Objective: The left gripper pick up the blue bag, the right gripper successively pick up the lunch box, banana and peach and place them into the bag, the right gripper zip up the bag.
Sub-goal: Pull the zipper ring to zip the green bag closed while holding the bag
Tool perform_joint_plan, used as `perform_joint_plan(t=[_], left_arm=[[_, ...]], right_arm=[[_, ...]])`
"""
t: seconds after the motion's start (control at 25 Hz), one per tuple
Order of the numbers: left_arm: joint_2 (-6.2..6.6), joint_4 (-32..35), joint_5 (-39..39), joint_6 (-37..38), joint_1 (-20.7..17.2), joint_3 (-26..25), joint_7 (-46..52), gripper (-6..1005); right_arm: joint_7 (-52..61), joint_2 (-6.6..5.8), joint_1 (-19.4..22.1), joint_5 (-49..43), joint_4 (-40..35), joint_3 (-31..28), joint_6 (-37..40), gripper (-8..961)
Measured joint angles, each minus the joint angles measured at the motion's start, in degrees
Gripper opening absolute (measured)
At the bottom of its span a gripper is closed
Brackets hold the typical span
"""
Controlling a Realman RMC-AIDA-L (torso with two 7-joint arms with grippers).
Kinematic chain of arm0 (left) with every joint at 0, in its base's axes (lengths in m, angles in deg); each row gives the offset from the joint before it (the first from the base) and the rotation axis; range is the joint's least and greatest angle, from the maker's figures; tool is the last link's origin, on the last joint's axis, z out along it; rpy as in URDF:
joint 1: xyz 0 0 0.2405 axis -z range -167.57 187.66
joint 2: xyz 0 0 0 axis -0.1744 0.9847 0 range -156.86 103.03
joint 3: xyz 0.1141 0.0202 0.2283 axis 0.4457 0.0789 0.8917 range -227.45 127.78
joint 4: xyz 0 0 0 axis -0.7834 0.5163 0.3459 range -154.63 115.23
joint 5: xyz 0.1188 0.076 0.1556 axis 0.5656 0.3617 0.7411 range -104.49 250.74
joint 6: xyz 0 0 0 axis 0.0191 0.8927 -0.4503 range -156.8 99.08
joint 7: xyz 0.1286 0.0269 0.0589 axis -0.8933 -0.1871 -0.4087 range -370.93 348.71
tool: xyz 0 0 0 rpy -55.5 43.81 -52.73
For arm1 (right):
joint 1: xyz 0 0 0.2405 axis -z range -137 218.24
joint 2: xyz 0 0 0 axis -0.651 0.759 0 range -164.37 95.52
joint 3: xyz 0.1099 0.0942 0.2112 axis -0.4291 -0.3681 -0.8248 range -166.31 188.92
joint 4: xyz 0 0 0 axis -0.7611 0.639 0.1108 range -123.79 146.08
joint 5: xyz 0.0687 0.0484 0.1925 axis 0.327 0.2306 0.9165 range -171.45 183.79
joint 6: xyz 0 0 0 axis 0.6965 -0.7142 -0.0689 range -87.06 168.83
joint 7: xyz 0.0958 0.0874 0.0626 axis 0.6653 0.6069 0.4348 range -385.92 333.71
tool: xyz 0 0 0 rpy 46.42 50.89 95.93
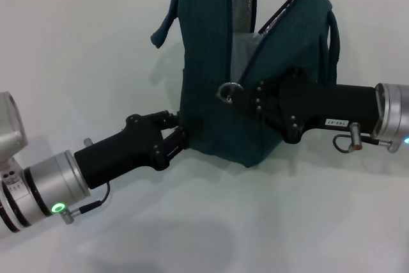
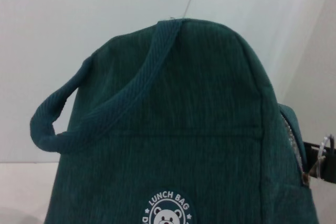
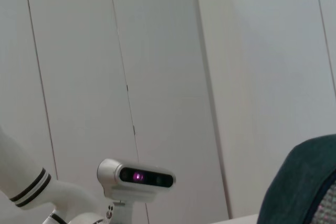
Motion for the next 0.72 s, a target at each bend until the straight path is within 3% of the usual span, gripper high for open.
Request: perform_joint_plan(t=[0.72], left_arm=[[0.06,0.1,1.3,-1.5,0.5,4.4,-0.1,100]], right_arm=[[-0.1,0.00,0.8,7.2,-0.5,0.3,3.3,9]])
